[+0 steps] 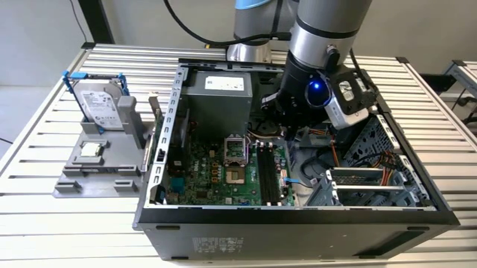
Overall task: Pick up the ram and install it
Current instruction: 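Insert the ram into the slot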
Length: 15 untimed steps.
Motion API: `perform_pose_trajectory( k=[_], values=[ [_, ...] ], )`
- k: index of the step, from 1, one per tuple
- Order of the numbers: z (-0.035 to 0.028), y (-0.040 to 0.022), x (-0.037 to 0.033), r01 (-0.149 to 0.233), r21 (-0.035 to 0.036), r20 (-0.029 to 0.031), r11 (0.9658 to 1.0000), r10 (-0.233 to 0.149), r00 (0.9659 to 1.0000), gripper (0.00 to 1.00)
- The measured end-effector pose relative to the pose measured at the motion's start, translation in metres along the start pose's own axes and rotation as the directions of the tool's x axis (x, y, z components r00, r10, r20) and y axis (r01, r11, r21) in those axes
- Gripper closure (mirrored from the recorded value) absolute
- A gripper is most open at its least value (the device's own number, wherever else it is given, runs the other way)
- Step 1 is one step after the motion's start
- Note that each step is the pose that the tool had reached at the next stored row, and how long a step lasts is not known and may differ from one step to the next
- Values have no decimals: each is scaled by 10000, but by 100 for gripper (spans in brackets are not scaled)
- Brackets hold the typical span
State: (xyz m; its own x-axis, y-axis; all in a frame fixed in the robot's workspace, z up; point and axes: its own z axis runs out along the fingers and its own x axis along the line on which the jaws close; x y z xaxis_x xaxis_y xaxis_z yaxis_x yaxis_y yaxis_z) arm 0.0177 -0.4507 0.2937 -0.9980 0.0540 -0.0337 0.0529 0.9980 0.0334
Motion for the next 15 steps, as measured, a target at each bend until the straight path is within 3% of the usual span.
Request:
perform_pose_trajectory(
  k=[6, 10, 15],
  values=[
    [108, -5, 19, 2, 0, 0, 10000, -2, 10000, 100],
    [121, -6, 21, 0, -1, -1, 10000, 0, 10000, 100],
    [210, -26, 23, 0, -1, 0, 10000, 0, 10000, 100]
  ],
)
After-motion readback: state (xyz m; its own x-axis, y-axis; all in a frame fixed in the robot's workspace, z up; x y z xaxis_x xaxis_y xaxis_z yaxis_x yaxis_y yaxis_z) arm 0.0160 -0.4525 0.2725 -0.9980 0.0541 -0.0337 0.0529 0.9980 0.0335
